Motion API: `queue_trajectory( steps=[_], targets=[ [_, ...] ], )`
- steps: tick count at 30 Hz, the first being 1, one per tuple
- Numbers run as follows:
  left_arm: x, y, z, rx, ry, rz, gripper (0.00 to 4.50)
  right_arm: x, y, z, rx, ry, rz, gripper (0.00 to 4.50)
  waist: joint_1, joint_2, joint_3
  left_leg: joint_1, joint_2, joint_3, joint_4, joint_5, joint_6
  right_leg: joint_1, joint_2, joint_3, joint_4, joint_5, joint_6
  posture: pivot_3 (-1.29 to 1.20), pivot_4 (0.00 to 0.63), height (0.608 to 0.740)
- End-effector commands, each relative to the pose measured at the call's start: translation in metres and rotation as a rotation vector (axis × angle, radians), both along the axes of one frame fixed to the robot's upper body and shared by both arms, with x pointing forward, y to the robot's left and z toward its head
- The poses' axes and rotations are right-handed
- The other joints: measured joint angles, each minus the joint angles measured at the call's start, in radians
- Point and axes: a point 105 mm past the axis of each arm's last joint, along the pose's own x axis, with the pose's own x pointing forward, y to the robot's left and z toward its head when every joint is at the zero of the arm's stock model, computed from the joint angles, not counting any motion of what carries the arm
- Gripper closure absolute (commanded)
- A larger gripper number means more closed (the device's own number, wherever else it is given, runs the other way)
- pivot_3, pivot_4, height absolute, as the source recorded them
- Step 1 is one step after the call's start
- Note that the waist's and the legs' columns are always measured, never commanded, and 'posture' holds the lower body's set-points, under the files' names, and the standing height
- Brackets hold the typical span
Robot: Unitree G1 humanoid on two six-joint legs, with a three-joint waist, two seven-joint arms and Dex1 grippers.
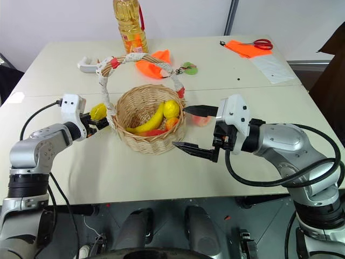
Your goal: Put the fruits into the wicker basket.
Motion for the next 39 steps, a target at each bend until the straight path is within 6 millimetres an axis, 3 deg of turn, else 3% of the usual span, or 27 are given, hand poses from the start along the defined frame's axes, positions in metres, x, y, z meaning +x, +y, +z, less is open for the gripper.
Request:
queue_trajectory(
  steps=[1,6,9,12,15,18,22,25,33,38,39],
  targets=[
    [0.003,0.008,0.014,0.018,-0.042,0.027,2.25,-0.005,0.004,0.010,0.008,-0.058,0.023,0.00,0.000,0.000,0.000,0.000,0.000,0.000,0.000,0.000,0.000,0.000,0.000,0.000,0.000,0.000,0.000,0.00,0.150,0.740],
    [-0.015,0.041,0.035,0.065,-0.123,0.084,2.25,-0.005,0.002,0.012,0.005,-0.071,0.009,0.00,-0.009,0.000,0.000,0.000,0.000,0.000,0.000,0.000,0.000,0.000,0.000,0.000,0.000,0.000,0.000,0.00,0.150,0.740],
    [-0.040,0.043,0.063,0.044,-0.256,-0.006,2.25,-0.005,0.000,0.013,0.002,-0.075,0.000,0.00,-0.008,0.000,0.000,0.000,0.001,0.000,-0.002,0.000,0.000,-0.001,0.000,0.000,0.000,0.002,-0.003,0.00,0.150,0.740],
    [-0.073,0.023,0.086,-0.045,-0.322,-0.193,2.25,-0.002,-0.004,0.015,0.001,-0.076,-0.008,0.00,0.001,-0.001,0.000,0.000,0.001,0.000,-0.002,0.000,0.000,-0.002,0.000,0.000,0.000,0.002,-0.003,0.00,0.150,0.740],
    [-0.113,-0.025,0.100,-0.123,-0.293,-0.490,2.25,0.003,-0.008,0.016,-0.013,-0.083,-0.013,0.00,0.003,-0.002,0.000,-0.001,0.001,0.000,0.000,0.000,0.000,-0.001,-0.001,0.000,-0.001,0.000,-0.006,0.00,0.150,0.740],
    [-0.125,-0.065,0.101,-0.122,-0.263,-0.650,2.25,0.007,-0.007,0.020,-0.009,-0.096,-0.004,0.00,0.004,-0.002,0.000,-0.001,0.000,0.001,0.005,0.000,0.000,0.001,-0.003,0.000,-0.001,-0.002,-0.003,0.00,0.150,0.740],
    [-0.118,-0.104,0.102,-0.103,-0.282,-0.728,2.25,0.010,-0.006,0.024,-0.006,-0.108,0.002,0.00,0.003,-0.002,0.000,-0.001,-0.001,0.001,0.007,0.000,0.000,0.003,-0.002,0.001,-0.001,-0.002,-0.003,0.00,0.150,0.740],
    [-0.104,-0.120,0.098,-0.069,-0.285,-0.720,2.25,0.011,-0.007,0.025,-0.009,-0.114,-0.009,0.00,-0.001,-0.003,0.000,-0.001,0.000,0.001,0.006,0.000,0.000,0.003,-0.001,0.001,-0.001,-0.001,-0.003,0.00,0.150,0.740],
    [-0.072,-0.128,0.086,-0.007,-0.290,-0.661,2.25,0.012,-0.011,0.021,-0.011,-0.104,-0.058,0.00,-0.002,-0.002,0.000,-0.001,0.001,0.001,0.005,-0.002,0.004,0.001,0.002,0.002,0.000,0.002,-0.002,0.00,0.150,0.740],
    [-0.071,-0.121,0.090,-0.020,-0.309,-0.669,0.05,0.035,-0.030,0.006,-0.015,-0.063,-0.218,0.00,0.000,-0.003,0.000,-0.001,0.001,0.002,0.006,-0.002,0.004,0.001,0.001,0.003,0.000,0.000,-0.004,0.00,0.150,0.740],
    [-0.074,-0.120,0.092,-0.023,-0.318,-0.684,0.05,0.041,-0.034,0.002,-0.012,-0.052,-0.254,0.00,-0.001,-0.003,0.000,-0.001,0.001,0.002,0.006,-0.002,0.004,0.001,0.001,0.003,0.000,0.000,-0.004,0.00,0.150,0.740]
  ],
)
